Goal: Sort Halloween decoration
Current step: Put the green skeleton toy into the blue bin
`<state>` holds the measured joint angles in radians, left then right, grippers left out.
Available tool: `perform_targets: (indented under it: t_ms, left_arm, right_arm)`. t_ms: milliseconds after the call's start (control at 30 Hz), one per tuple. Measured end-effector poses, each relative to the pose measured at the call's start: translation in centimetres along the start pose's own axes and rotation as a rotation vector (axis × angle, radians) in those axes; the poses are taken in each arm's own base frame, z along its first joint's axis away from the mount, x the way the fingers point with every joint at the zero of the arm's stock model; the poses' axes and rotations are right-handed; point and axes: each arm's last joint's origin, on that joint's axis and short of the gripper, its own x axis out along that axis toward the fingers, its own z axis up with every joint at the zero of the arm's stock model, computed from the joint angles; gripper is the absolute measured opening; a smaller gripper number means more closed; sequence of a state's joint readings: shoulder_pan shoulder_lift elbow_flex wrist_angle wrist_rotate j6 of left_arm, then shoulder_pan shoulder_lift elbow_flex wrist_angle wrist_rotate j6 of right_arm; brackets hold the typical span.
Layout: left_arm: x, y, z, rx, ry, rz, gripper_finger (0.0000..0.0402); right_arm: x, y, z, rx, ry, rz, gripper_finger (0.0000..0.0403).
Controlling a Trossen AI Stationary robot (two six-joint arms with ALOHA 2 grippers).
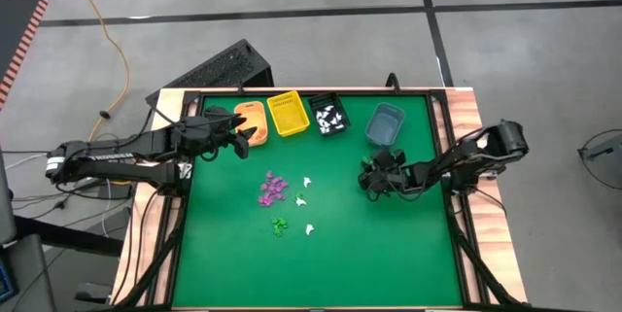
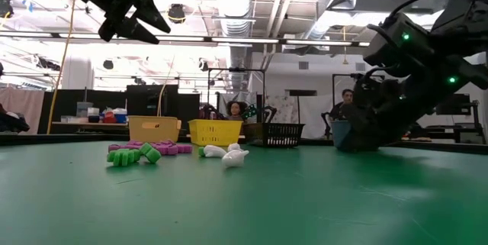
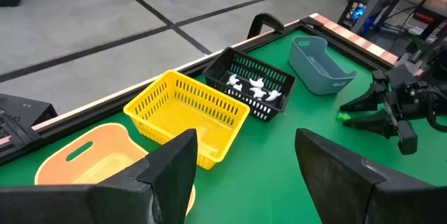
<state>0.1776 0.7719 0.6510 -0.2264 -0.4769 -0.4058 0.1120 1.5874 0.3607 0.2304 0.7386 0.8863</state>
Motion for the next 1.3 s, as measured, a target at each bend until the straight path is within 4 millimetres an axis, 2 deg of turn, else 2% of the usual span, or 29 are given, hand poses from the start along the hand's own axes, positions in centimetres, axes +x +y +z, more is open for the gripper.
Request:
perform_targets:
  t_ms: [300,500,667,833,1000,1133,1300]
  left_arm:
    - [0.0,0.0,0.0,0.000,0.001,0.002,0.0232]
    - [0.0,0.0,0.0,0.001,0.000,0.004,0.0232]
    - [0.0,0.0,0.0,0.006,-0.003,0.008,0.0232]
    - [0.0,0.1,0.0,0.008,-0.010,0.023,0.0232]
    - [0.0,0.1,0.0,0.005,-0.013,0.031,0.0232]
    - [0.0,0.1,0.0,0.003,-0.014,0.030,0.0231]
    - [0.0,0.1,0.0,0.000,-0.014,0.030,0.0232]
  right_arm:
    - [-0.4,-0.1,0.4,0.029,0.003,0.018,0.0069]
    - [-1.7,0.2,1.9,0.079,-0.006,0.116,0.0017]
    - [-3.3,0.3,3.9,0.109,-0.065,0.211,0.0017]
    - [-4.6,-0.6,6.2,0.133,-0.181,0.212,0.0021]
    - [-5.2,-2.9,8.4,0.166,-0.283,0.097,0.0021]
    - [-5.1,-5.1,9.5,0.204,-0.300,-0.027,0.0026]
    - [-4.5,-7.1,10.1,0.228,-0.255,-0.079,0.0061]
